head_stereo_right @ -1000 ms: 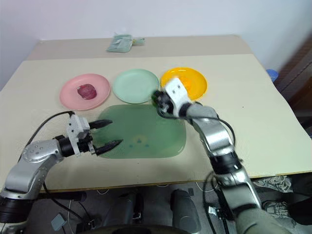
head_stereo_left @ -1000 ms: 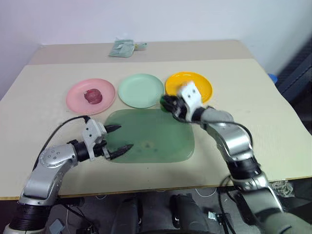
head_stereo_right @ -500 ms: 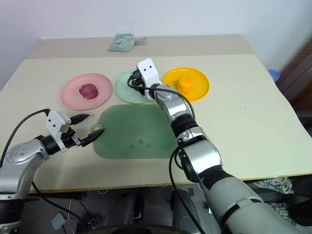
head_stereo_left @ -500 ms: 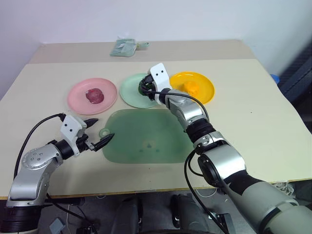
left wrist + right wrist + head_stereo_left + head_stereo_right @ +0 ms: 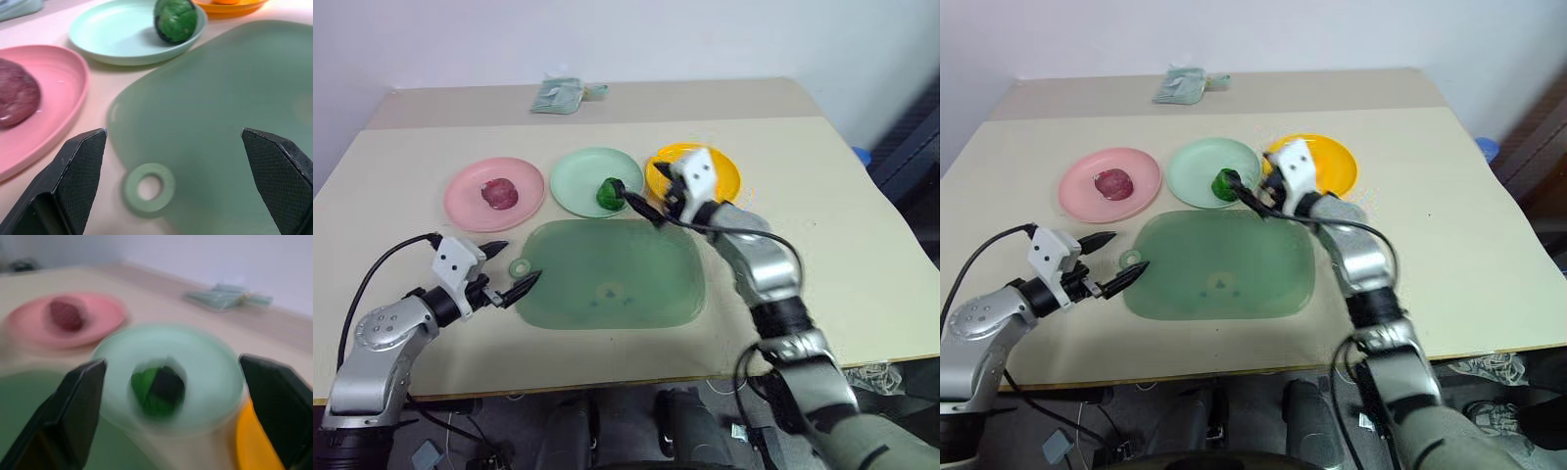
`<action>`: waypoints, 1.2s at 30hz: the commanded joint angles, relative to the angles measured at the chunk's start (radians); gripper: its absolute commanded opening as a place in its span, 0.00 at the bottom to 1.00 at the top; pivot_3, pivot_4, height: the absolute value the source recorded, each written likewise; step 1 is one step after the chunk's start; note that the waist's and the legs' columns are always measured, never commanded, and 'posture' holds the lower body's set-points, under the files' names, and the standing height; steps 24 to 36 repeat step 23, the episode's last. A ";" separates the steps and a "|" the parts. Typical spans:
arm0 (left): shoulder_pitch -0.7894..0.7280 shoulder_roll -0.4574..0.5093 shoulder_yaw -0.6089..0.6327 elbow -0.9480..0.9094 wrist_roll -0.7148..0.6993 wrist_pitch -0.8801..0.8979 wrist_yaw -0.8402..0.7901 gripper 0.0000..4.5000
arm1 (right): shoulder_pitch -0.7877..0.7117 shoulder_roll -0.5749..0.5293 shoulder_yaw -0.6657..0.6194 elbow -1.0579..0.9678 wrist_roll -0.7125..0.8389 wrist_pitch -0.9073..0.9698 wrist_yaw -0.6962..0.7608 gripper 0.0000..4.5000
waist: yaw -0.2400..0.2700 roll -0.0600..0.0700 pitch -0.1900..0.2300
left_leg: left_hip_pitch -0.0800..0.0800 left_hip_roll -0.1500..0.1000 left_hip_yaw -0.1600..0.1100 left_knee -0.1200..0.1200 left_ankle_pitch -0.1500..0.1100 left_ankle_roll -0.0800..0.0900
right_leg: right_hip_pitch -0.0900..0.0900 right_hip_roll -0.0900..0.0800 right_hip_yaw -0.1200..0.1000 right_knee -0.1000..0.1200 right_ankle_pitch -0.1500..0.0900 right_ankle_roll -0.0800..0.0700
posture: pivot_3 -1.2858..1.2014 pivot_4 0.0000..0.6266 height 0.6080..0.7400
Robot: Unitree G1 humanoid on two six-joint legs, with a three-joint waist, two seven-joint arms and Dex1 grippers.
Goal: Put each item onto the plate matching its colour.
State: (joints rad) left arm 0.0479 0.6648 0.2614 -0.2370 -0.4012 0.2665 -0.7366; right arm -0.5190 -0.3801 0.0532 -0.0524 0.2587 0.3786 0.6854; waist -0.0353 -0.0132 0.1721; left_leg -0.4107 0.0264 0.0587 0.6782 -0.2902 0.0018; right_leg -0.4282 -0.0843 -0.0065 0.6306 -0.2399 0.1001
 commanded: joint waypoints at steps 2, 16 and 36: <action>0.012 0.029 0.076 0.061 0.001 -0.051 -0.027 1.00 | 0.216 -0.234 -0.153 -0.302 0.175 0.176 0.163 0.98 | 0.008 0.000 0.000 | 0.000 0.001 0.000 0.000 0.000 0.000 | 0.000 0.000 0.000 0.000 0.000 0.000 | 0.52 0.24 0.95; -0.016 0.031 0.076 0.125 0.021 -0.083 -0.032 1.00 | 0.391 -0.352 -0.336 -0.280 0.242 0.209 0.145 0.98 | 0.026 -0.001 -0.001 | 0.002 0.002 0.003 0.001 0.000 0.000 | 0.001 0.004 0.000 -0.001 -0.001 -0.005 | 0.52 0.24 0.95; 0.001 0.020 0.095 0.077 0.006 -0.060 -0.009 1.00 | 0.380 -0.355 -0.314 -0.254 0.241 0.197 0.151 0.98 | 0.025 -0.001 -0.001 | 0.002 0.001 0.002 0.001 0.000 0.001 | 0.002 0.004 0.001 -0.001 -0.001 -0.005 | 0.52 0.24 0.95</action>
